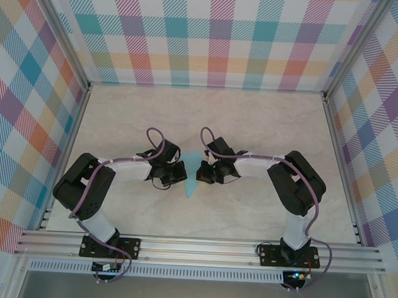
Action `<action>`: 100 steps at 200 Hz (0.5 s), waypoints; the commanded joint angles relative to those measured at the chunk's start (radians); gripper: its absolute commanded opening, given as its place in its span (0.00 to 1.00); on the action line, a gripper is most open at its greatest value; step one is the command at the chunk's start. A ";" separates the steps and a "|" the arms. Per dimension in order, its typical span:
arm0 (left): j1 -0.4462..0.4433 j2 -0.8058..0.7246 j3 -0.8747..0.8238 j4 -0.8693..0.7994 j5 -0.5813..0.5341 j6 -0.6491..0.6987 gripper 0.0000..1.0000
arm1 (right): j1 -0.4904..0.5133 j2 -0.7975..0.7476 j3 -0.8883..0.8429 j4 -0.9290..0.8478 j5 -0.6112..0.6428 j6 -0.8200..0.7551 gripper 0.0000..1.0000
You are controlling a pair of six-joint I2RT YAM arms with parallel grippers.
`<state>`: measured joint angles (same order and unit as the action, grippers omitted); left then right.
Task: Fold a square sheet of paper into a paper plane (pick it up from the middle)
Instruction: Third fold the triangle at the center of the table.
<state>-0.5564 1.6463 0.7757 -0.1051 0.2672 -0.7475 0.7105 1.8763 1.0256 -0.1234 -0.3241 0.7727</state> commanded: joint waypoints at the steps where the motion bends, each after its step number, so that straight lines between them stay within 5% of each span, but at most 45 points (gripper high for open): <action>1: -0.008 -0.004 -0.026 -0.080 -0.057 0.007 0.03 | -0.020 -0.004 0.025 -0.002 0.011 -0.004 0.05; 100: -0.007 -0.010 -0.026 -0.087 -0.060 0.009 0.03 | -0.038 0.004 0.064 -0.020 0.041 -0.016 0.06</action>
<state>-0.5564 1.6463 0.7757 -0.1051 0.2668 -0.7471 0.6838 1.8904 1.0409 -0.1242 -0.3202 0.7761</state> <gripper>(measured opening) 0.053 0.058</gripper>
